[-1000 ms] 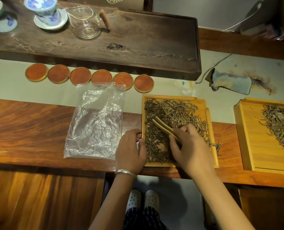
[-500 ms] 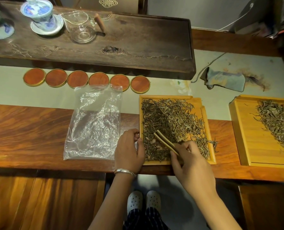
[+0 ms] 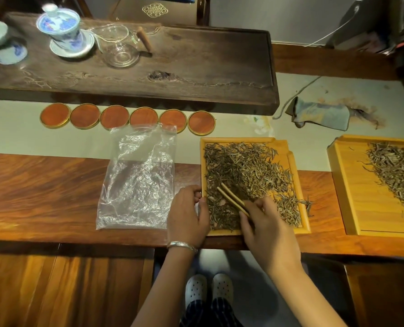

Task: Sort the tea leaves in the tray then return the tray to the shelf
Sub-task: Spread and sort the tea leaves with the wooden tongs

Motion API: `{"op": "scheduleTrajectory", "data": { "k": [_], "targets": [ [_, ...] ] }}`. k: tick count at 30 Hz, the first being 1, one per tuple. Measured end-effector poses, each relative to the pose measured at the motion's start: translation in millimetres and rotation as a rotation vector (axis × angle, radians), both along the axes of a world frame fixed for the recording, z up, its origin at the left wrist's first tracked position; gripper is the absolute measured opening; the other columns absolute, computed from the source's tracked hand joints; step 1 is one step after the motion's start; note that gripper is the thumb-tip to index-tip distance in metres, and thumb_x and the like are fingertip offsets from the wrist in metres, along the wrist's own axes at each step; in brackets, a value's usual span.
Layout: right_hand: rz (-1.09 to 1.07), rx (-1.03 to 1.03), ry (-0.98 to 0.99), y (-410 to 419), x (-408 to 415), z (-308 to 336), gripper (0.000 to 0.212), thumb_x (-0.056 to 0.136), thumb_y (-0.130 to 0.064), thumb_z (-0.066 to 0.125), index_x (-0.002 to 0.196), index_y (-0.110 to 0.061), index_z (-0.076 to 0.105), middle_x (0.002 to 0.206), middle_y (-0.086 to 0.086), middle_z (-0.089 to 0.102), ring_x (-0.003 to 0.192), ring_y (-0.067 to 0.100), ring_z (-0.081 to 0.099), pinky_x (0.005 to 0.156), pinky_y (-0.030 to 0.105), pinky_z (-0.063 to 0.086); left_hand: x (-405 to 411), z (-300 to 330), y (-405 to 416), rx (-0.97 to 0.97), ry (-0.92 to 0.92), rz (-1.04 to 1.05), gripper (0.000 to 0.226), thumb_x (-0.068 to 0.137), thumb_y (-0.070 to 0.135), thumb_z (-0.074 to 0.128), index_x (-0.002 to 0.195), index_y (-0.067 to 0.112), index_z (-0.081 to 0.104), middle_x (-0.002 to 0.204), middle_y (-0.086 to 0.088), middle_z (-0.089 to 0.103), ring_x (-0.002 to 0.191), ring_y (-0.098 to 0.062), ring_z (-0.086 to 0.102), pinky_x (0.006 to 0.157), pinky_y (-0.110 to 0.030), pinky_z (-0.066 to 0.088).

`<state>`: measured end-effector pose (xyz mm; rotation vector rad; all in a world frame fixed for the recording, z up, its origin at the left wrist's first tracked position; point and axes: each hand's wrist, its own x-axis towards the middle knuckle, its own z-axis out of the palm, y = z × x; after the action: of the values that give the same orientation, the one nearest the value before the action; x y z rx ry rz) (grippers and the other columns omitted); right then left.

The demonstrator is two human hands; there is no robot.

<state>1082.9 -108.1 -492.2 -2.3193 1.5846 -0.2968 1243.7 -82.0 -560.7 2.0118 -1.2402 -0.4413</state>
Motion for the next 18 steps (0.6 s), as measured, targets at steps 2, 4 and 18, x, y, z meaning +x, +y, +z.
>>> {"op": "scheduleTrajectory", "data": {
  "k": [2,4,18],
  "targets": [
    [-0.019,0.003,-0.048,4.0,-6.9,-2.3,0.025,0.087,-0.025,0.062,0.109,-0.013,0.066,0.097,0.004,0.053,0.050,0.025,0.059,0.037,0.035,0.049,-0.3,0.0,0.3,-0.002,-0.003,0.000,0.019,0.084,0.022,0.050,0.102,0.018,0.055,0.084,0.008,0.054,0.075,-0.006,0.046,0.065,-0.020,0.034],
    [-0.041,-0.013,-0.088,7.0,-13.0,-2.9,0.024,0.086,-0.022,0.062,0.108,-0.013,0.065,0.094,0.002,0.051,0.051,0.024,0.057,0.035,0.034,0.046,-0.3,0.4,0.0,-0.007,-0.005,0.001,0.020,0.084,0.022,0.049,0.102,0.018,0.055,0.084,0.007,0.055,0.075,-0.006,0.046,0.065,-0.020,0.033],
    [-0.189,-0.090,-0.016,-18.3,-25.7,-3.5,0.026,0.089,-0.022,0.061,0.112,-0.010,0.063,0.097,0.009,0.052,0.065,0.028,0.058,0.043,0.033,0.049,-1.3,3.0,0.0,-0.029,0.015,0.007,0.018,0.084,0.019,0.049,0.100,0.014,0.056,0.083,0.006,0.052,0.075,-0.013,0.051,0.062,-0.025,0.039]
  ]
}}
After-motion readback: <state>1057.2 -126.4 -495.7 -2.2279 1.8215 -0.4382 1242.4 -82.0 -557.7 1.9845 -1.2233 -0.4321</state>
